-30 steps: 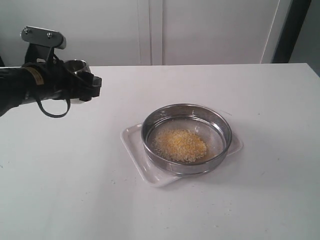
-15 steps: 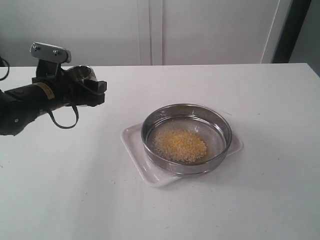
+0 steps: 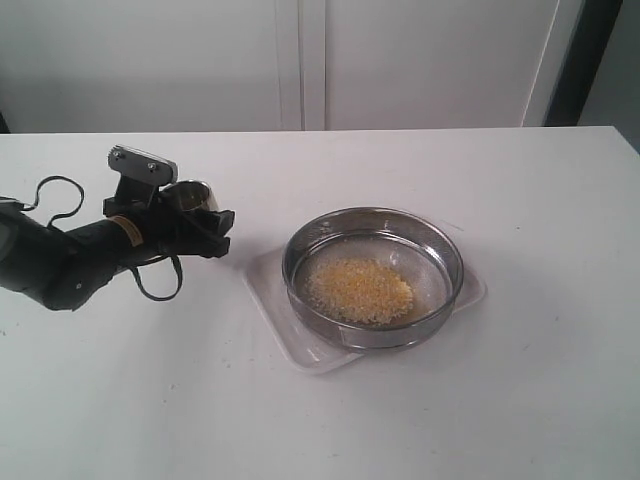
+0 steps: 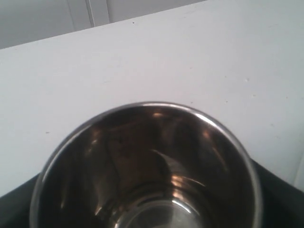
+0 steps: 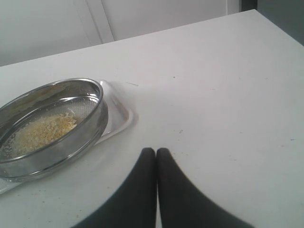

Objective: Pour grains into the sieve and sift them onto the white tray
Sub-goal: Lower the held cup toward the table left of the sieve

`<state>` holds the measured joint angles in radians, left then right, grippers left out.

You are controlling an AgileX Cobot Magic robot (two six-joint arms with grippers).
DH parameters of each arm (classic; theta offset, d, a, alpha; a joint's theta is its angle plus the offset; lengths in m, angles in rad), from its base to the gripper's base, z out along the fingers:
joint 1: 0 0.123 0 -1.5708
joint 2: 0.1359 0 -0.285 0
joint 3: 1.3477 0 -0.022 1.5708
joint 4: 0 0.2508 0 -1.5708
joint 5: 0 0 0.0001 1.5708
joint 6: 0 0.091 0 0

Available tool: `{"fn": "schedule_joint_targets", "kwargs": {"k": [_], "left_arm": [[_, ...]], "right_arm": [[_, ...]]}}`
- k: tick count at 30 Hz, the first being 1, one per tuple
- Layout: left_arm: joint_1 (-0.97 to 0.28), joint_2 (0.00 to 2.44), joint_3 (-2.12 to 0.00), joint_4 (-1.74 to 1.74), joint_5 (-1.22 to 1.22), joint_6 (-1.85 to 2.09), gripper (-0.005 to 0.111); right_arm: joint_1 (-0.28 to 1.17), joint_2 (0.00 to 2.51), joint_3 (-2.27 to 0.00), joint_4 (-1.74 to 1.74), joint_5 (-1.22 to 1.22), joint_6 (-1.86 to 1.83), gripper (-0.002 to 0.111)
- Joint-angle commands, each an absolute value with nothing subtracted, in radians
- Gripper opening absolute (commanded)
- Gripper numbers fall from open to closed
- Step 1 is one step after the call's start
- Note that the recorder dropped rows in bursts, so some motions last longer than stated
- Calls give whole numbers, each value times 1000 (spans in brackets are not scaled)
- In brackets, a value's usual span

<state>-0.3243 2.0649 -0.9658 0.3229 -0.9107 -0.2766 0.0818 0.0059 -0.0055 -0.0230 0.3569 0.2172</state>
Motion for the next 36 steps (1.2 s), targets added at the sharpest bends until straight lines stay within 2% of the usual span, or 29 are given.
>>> {"fn": "schedule_joint_targets", "kwargs": {"k": [1, 12, 26, 29, 36], "left_arm": [[-322, 2094, -1014, 337, -947, -273, 0], [-326, 2182, -1132, 421, -949, -326, 0], [-333, 2225, -1142, 514, -961, -343, 1], [-333, 2225, -1142, 514, -968, -340, 14], [-333, 2225, -1142, 514, -971, -338, 76]], "right_arm": [[80, 0, 0, -26, 343, 221, 0], [80, 0, 0, -26, 343, 221, 0], [80, 0, 0, -26, 343, 221, 0], [80, 0, 0, -26, 343, 221, 0], [80, 0, 0, -26, 343, 221, 0]]}}
